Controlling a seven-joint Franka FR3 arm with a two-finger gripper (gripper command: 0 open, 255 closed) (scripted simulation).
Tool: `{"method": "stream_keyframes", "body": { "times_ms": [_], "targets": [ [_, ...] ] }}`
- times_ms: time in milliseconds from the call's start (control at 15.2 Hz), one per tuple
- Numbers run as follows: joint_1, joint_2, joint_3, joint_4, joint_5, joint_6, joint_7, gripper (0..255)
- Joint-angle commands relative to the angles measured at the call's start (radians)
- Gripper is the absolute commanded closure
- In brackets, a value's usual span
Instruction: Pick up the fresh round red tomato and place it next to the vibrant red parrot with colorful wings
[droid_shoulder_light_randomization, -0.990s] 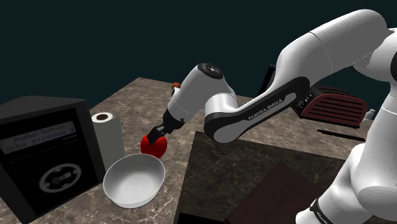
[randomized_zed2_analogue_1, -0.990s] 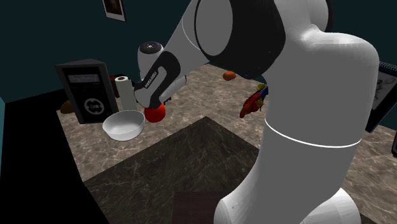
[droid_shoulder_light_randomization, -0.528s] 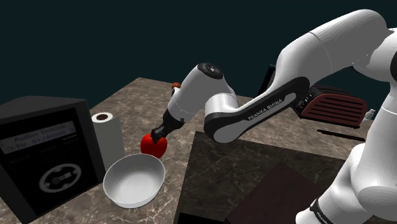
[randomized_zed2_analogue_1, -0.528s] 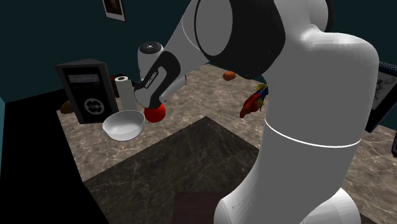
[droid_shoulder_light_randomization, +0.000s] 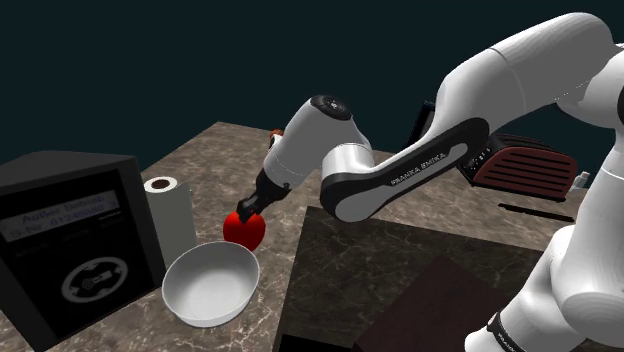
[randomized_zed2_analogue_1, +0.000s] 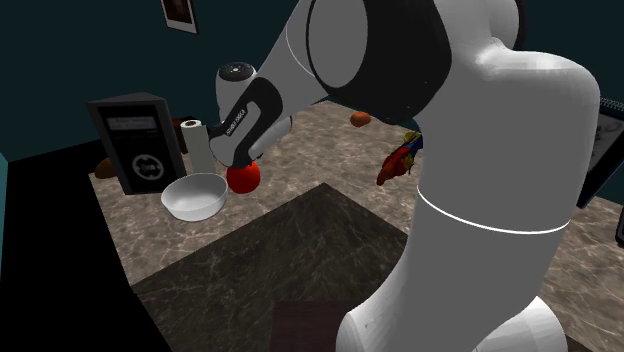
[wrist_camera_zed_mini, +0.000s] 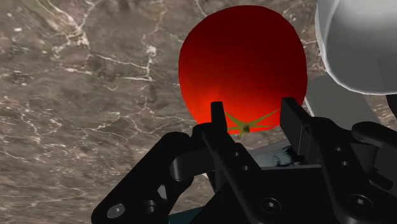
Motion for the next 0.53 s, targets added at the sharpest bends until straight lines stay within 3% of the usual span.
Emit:
{"method": "stream_keyframes", "body": {
  "times_ms": [0,462],
  "targets": [
    [-0.007,-0.017,0.010,0.003,0.027,-0.018,-0.021,255],
    [-0.023,-0.074,0.035,0.034,0.115,-0.095,-0.094,255]
  ]
}}
